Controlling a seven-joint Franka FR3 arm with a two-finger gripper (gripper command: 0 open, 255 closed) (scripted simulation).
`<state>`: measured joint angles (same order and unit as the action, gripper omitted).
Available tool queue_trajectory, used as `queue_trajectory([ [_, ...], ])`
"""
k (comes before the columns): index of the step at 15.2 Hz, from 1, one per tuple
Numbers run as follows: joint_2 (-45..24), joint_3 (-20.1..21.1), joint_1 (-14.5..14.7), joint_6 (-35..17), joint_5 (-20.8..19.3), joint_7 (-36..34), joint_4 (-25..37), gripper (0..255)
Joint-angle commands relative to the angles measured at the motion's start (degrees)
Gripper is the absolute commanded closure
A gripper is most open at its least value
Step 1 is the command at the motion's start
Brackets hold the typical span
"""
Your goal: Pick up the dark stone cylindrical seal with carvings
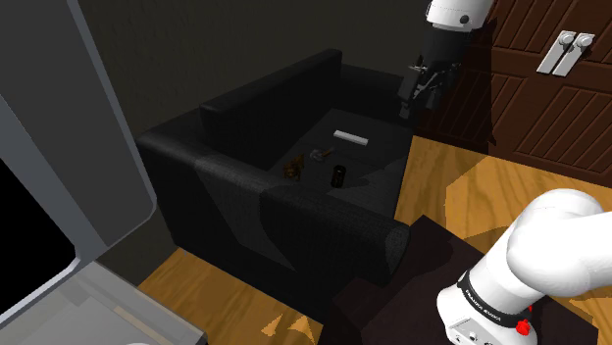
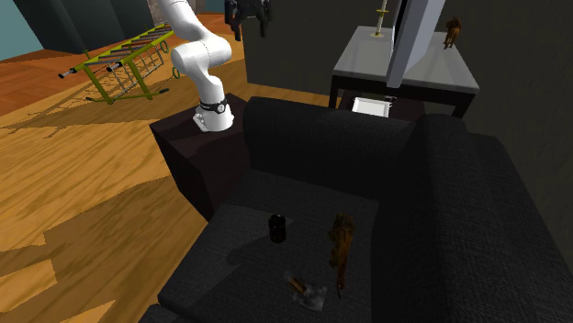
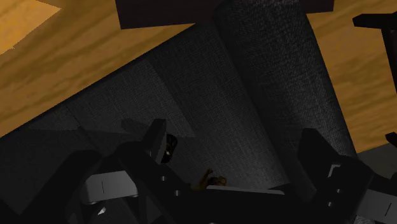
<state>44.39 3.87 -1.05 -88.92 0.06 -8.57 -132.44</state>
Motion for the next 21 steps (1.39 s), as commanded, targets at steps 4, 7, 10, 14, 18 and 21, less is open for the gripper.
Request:
queue_trajectory([
  [4,-3.1,-1.4,-0.7,-5.5,-0.7,1.2,-2.4,0],
  [7,-6.9,-2.9,-1.4,-10.9,-1.2,2.4,-4.2,0],
  [10,-11.3,-4.3,-2.1,-16.3,-1.6,3.5,-5.3,0],
  [14,-18.2,-6.1,-2.9,-23.3,-1.9,5.2,-5.6,0],
  [18,-25.8,-7.8,-3.6,-29.8,-1.7,6.9,-4.6,0],
  [21,-31.9,-9.0,-4.0,-34.2,-1.1,8.4,-3.0,0],
])
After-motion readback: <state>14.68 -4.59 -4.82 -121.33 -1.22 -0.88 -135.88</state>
